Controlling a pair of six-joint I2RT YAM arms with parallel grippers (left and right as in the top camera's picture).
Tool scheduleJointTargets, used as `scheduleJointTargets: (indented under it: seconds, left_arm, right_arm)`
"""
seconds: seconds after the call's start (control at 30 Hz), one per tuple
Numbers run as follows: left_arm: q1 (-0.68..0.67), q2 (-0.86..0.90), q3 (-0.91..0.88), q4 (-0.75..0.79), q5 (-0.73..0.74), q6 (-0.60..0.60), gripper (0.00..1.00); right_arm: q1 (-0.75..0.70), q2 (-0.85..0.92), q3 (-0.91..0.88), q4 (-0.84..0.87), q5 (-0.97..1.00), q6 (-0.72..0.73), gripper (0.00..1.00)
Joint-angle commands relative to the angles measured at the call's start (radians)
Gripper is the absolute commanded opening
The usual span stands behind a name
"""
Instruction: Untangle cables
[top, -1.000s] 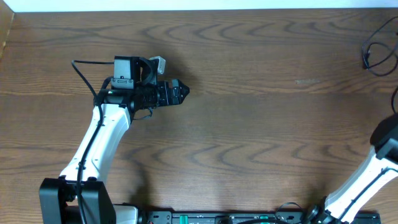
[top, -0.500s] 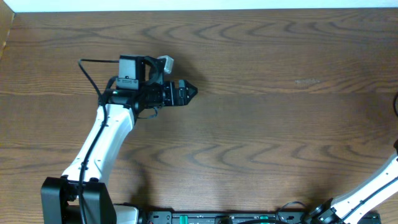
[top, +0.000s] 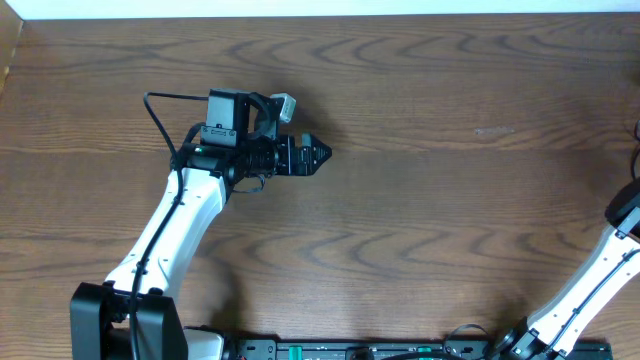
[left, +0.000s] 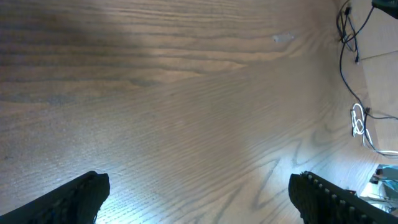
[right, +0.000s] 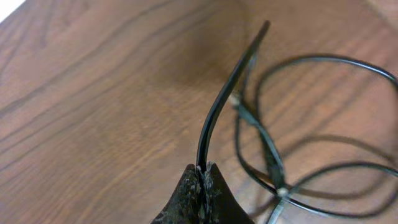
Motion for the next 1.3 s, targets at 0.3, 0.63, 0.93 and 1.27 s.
scheduleJointTargets:
  seconds: [0.3, 0.63, 0.93, 1.27]
  left_arm:
    - [-0.001, -0.007, 0.002, -0.042, 0.010, 0.022, 0.98]
    - [-0.001, -0.007, 0.002, -0.080, 0.010, 0.026, 0.98]
    - [0.000, -0.007, 0.002, -0.085, 0.028, 0.082, 0.98]
    - [0.001, -0.013, 0.002, -0.084, 0.027, 0.082, 0.98]
  right_arm:
    - [-0.011, -0.017, 0.163, -0.119, -0.010, 0.135, 0.99]
    - [0.020, -0.165, 0.385, -0.341, 0.126, 0.287, 0.99]
    - [0.010, -0.266, 0.384, -0.652, 0.394, 0.502, 0.99]
    - [0.046, -0.367, 0.266, -0.740, 0.400, 0.494, 0.99]
